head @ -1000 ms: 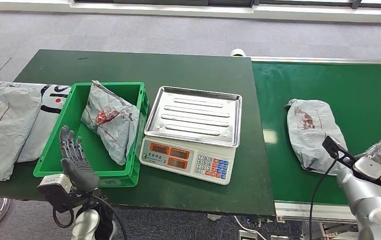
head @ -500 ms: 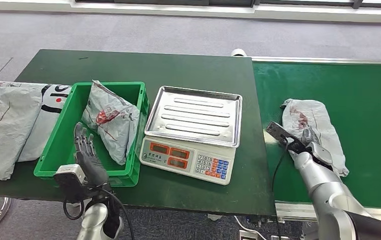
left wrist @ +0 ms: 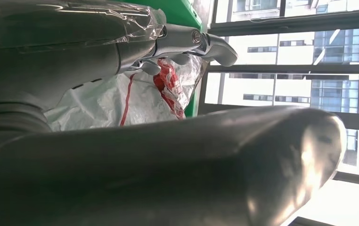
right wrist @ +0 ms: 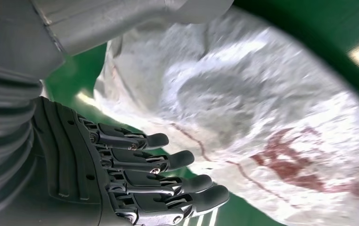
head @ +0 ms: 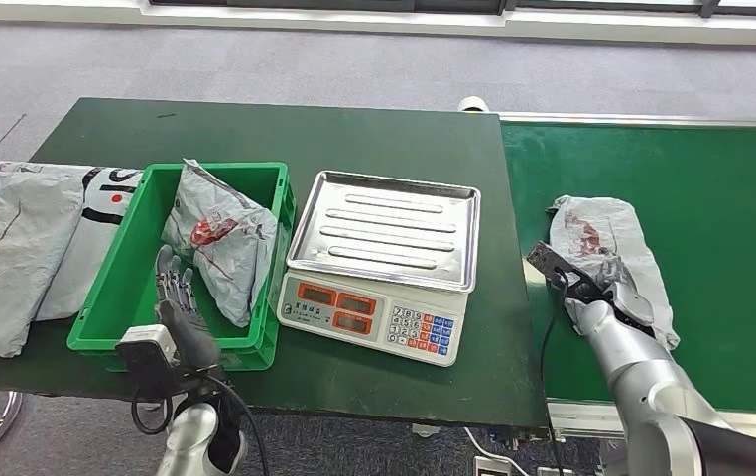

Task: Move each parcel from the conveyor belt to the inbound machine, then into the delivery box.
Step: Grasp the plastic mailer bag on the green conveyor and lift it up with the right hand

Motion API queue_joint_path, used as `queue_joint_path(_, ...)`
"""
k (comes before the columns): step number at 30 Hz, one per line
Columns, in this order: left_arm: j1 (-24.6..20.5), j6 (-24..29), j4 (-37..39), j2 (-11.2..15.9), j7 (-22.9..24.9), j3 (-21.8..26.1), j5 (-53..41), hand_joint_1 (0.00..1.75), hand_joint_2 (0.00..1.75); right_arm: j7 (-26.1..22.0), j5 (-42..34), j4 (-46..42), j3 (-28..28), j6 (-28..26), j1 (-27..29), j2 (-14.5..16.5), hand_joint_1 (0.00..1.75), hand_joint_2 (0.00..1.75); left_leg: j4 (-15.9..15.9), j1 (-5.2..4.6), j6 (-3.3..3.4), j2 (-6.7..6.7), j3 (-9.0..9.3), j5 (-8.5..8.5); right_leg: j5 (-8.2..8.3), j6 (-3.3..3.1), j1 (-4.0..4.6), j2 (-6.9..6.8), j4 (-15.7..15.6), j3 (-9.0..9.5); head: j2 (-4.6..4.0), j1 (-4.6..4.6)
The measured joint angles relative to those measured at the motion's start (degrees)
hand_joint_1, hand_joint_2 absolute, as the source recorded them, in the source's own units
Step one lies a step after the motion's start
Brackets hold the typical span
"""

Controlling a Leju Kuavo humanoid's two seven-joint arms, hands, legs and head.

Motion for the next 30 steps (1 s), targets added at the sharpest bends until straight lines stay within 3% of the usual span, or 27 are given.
queue_joint_path(7, -0.09, -0.20, 0.65, 0.05, 0.00, 0.00, 0.40, 0.00, 0.00, 5.72, 1.66, 0.00, -1.28, 1.41, -1.00, -2.03, 0.00, 1.75, 0.00, 0.00, 0.00, -0.01, -0.01, 0.00, 0.00, 0.00, 0.00, -0.02, 0.00, 0.00, 0.00, 0.00)
queue_joint_path(30, -0.09, -0.15, 0.75, 0.05, 0.05, 0.00, 0.63, 0.00, 0.00, 5.49, 0.64, 0.00, -5.17, 3.46, 1.03, -2.66, 0.00, 1.75, 0.00, 0.00, 0.02, 0.01, -0.01, -0.02, 0.00, 0.00, 0.00, 0.00, 0.00, -0.01, 0.00, 0.00)
